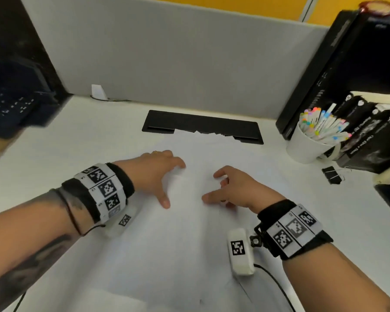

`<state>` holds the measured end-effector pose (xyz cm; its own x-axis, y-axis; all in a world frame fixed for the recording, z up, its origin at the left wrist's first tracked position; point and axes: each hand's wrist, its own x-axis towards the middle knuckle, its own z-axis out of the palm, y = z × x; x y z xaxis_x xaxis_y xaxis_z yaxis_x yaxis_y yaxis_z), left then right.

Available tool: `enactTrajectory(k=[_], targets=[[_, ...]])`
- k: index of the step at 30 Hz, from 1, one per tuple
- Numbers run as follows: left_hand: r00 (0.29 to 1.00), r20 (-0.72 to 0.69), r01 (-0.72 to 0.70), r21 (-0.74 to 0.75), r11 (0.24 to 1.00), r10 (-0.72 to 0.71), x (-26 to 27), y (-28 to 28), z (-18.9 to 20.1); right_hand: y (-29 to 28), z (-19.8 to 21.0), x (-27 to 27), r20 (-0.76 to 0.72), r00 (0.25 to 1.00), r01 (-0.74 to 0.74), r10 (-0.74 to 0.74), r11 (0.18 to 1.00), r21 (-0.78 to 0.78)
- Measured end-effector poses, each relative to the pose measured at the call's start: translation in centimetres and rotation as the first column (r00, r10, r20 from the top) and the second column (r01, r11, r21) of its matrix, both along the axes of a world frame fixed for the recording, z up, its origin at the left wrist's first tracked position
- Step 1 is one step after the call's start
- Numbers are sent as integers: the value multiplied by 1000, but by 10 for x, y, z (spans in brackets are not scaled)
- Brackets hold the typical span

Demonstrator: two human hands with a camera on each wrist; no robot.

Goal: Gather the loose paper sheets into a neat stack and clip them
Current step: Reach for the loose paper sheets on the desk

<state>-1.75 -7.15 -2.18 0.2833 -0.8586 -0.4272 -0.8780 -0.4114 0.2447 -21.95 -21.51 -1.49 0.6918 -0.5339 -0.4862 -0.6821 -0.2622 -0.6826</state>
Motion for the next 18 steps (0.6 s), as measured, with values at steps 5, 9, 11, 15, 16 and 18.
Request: enactTrajectory(k=[5,9,11,15,16,18], targets=[[983,132,-120,-67,990,128,-28,24,12,46,-2,-21,50,999,5,-3,1000,-22],[960,152,-198,-226,954,236,-49,43,24,69,7,-46,129,992,-8,11,1000,-21],[960,65,-224,-403,888,271,-52,52,35,69,7,-59,250,967,42,-45,999,16],[912,-247,-404,-672,620,327,-48,55,54,57,-5,-86,475,857,139,-201,977,164],[902,-289,-428,-699,573,321,-45,51,56,53,-10,-91,523,819,158,-237,969,191],[877,-377,-480,-717,506,298,-40,40,61,43,-18,-95,588,740,203,-326,942,267]])
